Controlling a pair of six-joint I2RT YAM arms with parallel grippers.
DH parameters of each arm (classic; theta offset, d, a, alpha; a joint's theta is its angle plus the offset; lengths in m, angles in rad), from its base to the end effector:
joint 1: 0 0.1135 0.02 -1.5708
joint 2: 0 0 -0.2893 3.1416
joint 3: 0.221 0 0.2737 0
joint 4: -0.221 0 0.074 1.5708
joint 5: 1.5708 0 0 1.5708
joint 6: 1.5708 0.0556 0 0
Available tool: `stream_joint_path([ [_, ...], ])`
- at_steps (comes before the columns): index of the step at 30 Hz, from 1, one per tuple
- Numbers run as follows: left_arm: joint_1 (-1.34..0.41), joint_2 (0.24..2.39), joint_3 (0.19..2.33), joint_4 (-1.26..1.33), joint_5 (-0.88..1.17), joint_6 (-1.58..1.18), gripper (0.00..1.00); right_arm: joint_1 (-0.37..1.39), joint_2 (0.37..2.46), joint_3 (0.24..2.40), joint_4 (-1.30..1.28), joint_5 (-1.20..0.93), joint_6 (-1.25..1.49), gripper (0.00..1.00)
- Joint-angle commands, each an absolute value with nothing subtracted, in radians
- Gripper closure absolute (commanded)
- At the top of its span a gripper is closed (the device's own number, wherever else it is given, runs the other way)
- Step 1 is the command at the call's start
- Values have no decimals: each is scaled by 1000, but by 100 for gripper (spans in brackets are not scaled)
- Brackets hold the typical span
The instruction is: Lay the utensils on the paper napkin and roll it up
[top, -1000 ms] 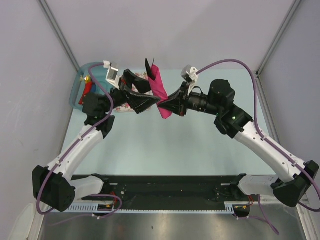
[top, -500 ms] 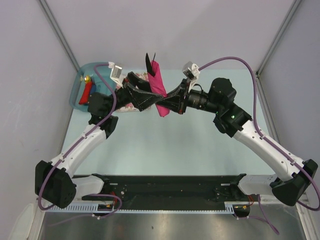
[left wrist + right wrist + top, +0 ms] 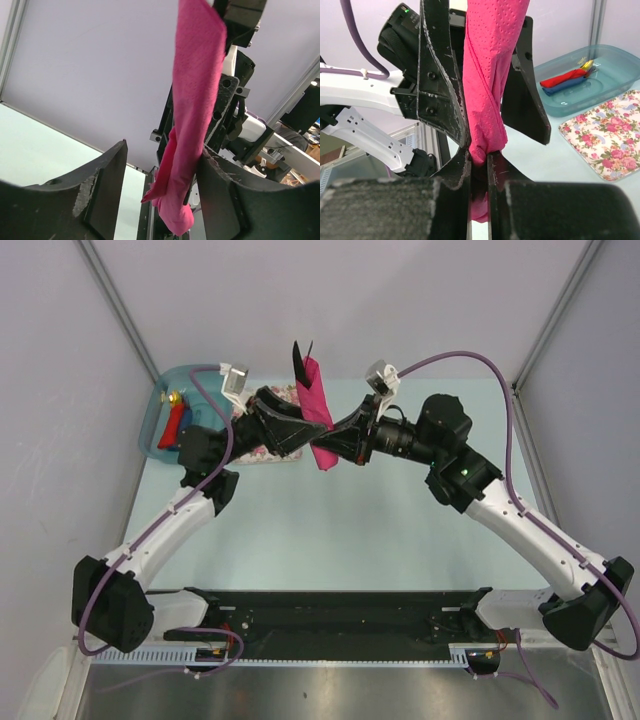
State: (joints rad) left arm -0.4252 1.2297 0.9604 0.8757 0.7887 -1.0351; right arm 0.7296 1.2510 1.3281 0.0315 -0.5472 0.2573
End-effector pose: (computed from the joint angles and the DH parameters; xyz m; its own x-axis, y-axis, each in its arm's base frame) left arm 0.2475 -0.1554 0.4374 -0.4416 -0.4653 -0.7671 0.8659 0.0028 -0.5002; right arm 0.2129 0.2292 0.4817 -0.1648 0.1441 -0.9757 -0.9439 0.2638 0.1984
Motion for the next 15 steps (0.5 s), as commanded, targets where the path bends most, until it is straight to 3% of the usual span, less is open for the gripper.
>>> stream_joint_path([
  [1, -426, 1241, 953, 925, 796, -1066, 38, 727, 1247, 1399, 143, -548, 279, 100],
  [3, -426, 1244, 953, 925, 795, -1069, 41, 727, 1249, 1404, 144, -548, 279, 100],
  [6, -426, 1249, 957, 936, 796, -1072, 55, 727, 1250, 1404, 140, -552, 273, 100],
  [11, -426, 1250, 963, 954, 804, -1075, 96, 729, 1249, 1396, 133, -558, 264, 100],
  [15, -425, 1252, 977, 980, 821, -1071, 100, 727, 1244, 1396, 112, -564, 242, 100],
])
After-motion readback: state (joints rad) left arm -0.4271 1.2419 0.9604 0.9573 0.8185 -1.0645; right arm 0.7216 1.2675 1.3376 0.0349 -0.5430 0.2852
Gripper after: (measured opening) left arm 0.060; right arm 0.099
